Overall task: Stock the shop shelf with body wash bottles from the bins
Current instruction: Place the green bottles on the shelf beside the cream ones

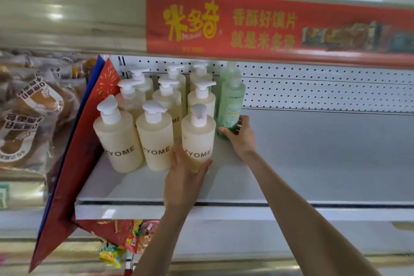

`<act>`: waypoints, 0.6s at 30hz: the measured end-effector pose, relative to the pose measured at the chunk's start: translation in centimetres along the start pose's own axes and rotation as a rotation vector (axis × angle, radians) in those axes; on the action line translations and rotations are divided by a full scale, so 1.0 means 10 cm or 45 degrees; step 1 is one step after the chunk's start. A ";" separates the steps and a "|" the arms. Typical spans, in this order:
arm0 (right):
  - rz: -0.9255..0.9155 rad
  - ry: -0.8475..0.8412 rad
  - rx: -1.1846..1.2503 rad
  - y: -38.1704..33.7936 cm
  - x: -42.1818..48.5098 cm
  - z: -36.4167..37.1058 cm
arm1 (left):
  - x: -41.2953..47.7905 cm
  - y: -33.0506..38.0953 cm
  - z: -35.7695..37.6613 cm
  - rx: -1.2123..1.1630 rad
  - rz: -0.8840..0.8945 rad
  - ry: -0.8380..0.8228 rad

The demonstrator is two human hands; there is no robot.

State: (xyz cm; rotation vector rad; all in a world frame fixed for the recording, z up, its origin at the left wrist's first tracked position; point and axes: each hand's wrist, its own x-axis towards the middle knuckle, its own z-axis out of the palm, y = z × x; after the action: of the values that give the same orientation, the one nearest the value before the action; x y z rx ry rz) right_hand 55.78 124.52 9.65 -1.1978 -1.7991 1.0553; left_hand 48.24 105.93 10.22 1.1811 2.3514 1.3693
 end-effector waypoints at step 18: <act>0.086 -0.071 -0.046 -0.05 -0.15 -0.10 | 0.00 -0.02 0.01 0.003 -0.008 0.009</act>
State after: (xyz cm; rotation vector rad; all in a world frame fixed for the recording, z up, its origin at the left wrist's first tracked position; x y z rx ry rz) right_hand 57.00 123.22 10.33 -1.2704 -1.8388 1.1086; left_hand 48.22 105.99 10.01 1.1707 2.3598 1.3719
